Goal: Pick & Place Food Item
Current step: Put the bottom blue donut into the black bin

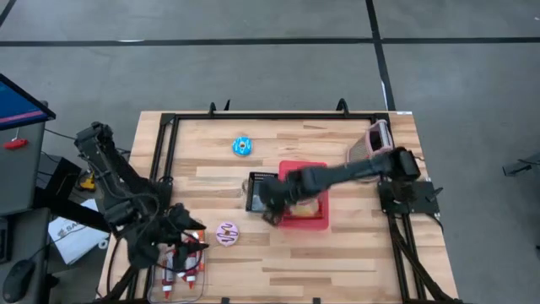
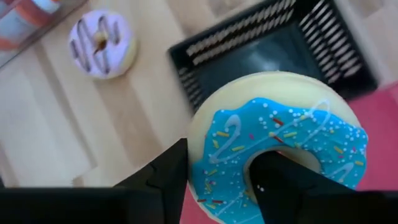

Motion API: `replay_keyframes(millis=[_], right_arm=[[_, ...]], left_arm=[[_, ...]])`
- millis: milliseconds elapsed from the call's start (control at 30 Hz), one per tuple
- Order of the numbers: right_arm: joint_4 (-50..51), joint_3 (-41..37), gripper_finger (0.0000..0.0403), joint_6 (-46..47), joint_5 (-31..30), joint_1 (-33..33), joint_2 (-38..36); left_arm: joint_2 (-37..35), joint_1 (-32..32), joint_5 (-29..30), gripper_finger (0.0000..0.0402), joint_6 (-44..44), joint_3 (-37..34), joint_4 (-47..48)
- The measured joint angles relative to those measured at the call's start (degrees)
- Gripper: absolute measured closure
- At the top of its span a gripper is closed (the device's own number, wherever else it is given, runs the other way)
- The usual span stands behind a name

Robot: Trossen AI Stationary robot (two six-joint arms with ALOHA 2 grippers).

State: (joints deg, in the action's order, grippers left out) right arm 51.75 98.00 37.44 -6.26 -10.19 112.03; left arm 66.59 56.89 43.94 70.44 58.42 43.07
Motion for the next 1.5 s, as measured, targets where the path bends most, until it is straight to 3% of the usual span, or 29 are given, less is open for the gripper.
replay_keyframes(millis=[133, 267, 500, 800, 1500], right_arm=[[-0.40, 0.00, 0.0257, -6.69, 4.68, 6.12, 0.01], [-1.17, -0.07, 0.0260, -11.09, 7.88, 10.11, 0.89], [-2.45, 7.05, 0.0261, -15.67, 11.70, 12.12, 7.65], [9.66, 22.28, 0.0261, -23.03, 11.00, 11.77, 18.32], [10.57, 22.69, 0.0261, -24.22, 10.71, 12.36, 21.42]], left_arm=[[0.04, 2.40, 3.90, 0.0117, 6.22, -3.65, -3.99], [0.29, 1.94, 4.34, 0.0117, 6.74, -6.65, -10.13], [1.46, -0.30, 4.39, 0.0117, 6.45, -7.22, -12.86], [1.28, -1.10, 4.38, 0.0117, 6.55, -7.22, -15.19], [1.33, -1.10, 4.99, 0.0117, 6.38, -7.22, -16.36]])
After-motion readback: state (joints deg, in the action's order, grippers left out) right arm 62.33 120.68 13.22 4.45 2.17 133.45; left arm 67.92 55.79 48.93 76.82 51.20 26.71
